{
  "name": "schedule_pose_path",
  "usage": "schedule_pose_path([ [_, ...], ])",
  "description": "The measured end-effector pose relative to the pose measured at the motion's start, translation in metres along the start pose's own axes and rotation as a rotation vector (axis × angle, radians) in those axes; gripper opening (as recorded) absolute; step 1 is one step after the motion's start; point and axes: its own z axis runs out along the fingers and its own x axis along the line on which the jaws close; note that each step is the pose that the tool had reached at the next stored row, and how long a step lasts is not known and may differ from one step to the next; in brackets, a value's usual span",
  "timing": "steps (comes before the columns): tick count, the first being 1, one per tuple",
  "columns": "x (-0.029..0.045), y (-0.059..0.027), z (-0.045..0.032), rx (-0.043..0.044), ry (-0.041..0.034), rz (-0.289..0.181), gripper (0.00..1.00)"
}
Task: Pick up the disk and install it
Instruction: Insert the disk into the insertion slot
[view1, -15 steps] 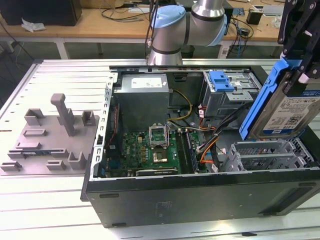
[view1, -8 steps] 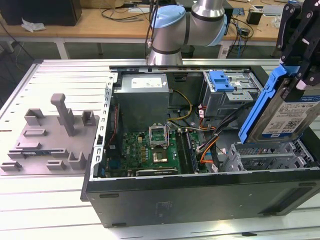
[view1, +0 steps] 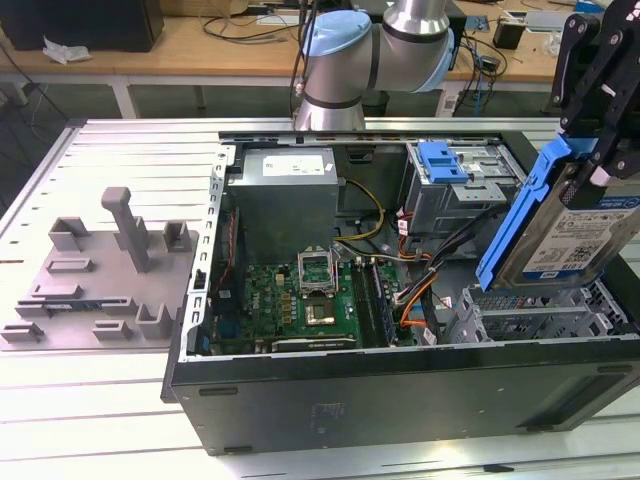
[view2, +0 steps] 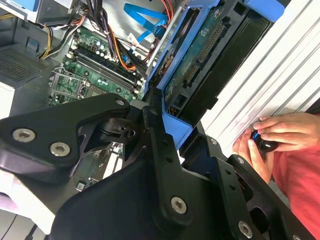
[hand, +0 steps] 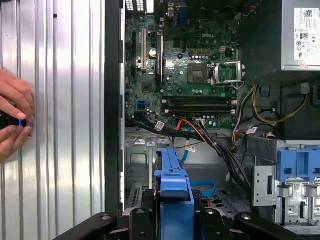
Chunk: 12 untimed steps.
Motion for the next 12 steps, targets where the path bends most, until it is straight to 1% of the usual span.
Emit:
schedule_pose_path([
  [12, 0.0005, -0.0003, 0.0064, 0.0, 0.0, -0.002, 0.37],
])
